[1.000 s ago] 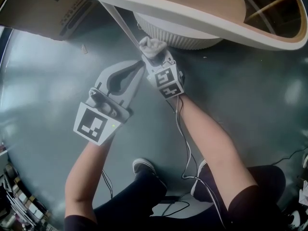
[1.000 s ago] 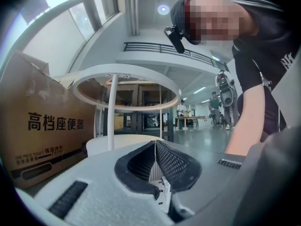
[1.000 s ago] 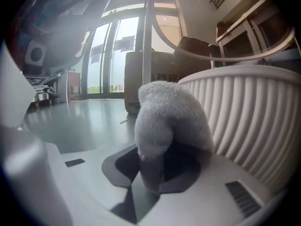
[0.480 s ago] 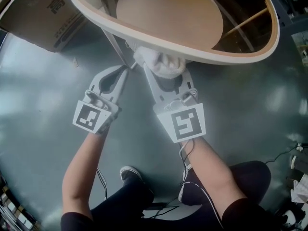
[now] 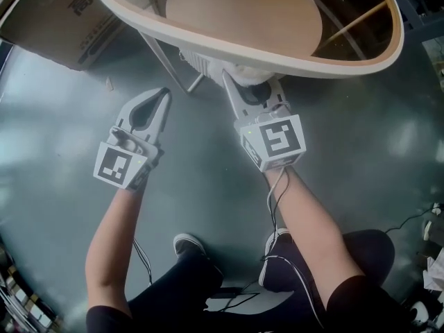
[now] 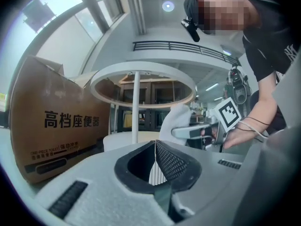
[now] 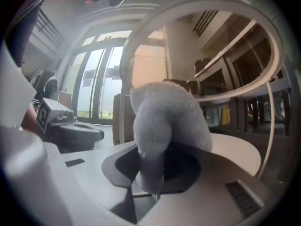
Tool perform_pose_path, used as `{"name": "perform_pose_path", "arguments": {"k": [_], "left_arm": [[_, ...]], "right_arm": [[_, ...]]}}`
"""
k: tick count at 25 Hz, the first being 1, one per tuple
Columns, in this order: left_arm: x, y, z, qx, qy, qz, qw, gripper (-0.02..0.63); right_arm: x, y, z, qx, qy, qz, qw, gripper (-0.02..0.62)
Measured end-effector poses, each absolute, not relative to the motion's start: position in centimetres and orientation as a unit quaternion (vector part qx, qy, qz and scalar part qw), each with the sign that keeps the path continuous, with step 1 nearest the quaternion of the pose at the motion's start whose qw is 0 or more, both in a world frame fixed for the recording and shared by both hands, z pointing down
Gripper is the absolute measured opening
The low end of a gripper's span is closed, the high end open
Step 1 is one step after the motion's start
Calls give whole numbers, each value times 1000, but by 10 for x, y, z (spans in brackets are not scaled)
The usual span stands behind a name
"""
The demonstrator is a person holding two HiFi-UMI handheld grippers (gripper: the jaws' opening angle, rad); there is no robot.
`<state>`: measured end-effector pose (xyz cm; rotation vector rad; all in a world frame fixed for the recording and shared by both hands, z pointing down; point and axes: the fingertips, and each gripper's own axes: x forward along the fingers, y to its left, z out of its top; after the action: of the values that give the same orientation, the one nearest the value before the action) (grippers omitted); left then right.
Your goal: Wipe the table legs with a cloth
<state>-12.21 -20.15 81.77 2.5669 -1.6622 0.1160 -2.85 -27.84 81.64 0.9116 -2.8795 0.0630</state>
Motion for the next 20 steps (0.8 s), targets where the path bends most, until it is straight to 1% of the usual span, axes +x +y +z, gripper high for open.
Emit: {"name": "perform_pose_path", "arguments": {"k": [2, 4, 8, 11, 20], "left_arm": [[-113, -199, 822, 842, -536, 46, 41, 5], [-104, -199, 826, 848, -525, 59, 41, 6], [-96, -204, 824, 854, -516, 54, 33, 5], [-91, -207, 825, 855, -514, 55, 35, 5], [-66, -219, 822, 865, -498, 52, 32, 5]], "right_arm": [[-37, -280, 849, 282, -955, 23, 90, 81], [-37, -285, 868, 279, -955, 21, 102, 81], [-25, -288, 874, 276, -955, 10, 105, 81], [-16, -281, 887, 261, -957, 0, 128, 81], [59, -307, 930, 280, -943, 8, 181, 84]]}}
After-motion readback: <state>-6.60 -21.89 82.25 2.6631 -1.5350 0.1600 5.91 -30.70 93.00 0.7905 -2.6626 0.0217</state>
